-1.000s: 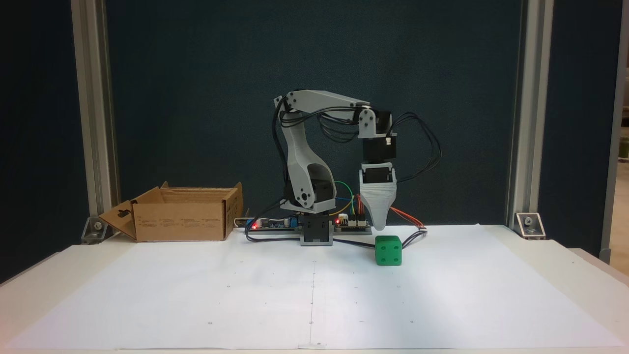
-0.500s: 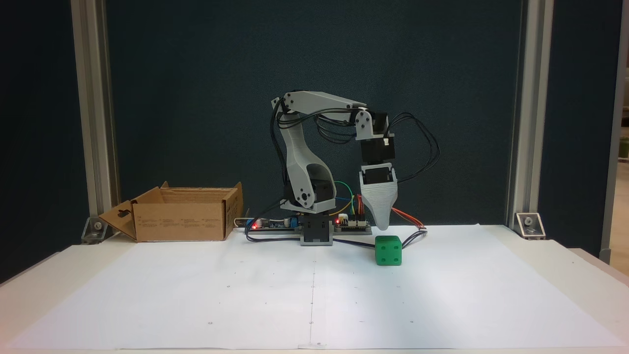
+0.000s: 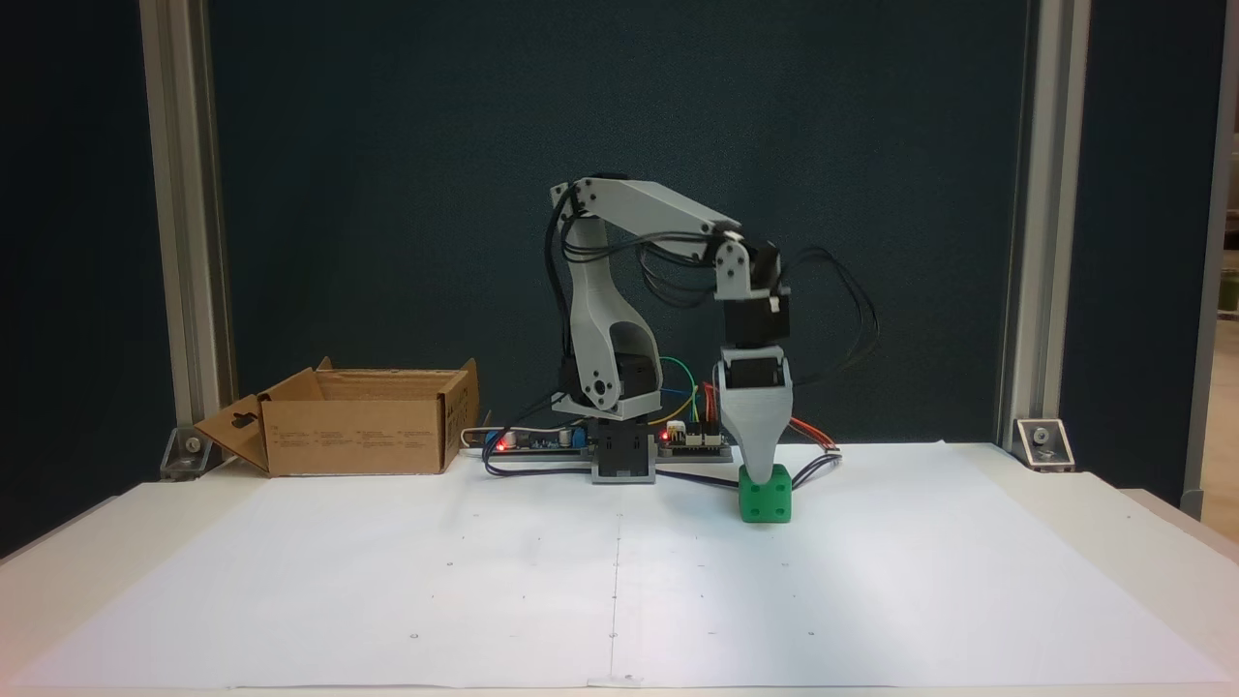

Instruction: Grasp a green dice and put it in the bin.

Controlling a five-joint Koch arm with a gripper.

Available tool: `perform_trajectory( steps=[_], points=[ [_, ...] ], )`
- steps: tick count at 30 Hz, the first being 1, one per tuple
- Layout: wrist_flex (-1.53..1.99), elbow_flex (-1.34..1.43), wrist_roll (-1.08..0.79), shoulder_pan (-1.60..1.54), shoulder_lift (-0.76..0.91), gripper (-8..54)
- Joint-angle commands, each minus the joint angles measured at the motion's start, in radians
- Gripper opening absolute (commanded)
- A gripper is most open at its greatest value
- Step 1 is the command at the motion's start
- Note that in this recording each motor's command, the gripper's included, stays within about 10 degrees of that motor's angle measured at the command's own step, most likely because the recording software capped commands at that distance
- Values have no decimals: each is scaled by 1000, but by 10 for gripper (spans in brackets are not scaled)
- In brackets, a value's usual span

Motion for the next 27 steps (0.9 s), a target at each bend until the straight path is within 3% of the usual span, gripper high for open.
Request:
perform_trajectory(
  steps=[1,27],
  points=[
    [-25,-23,48,0,-25,413],
    [-95,-23,51,5,-140,411]
  ],
)
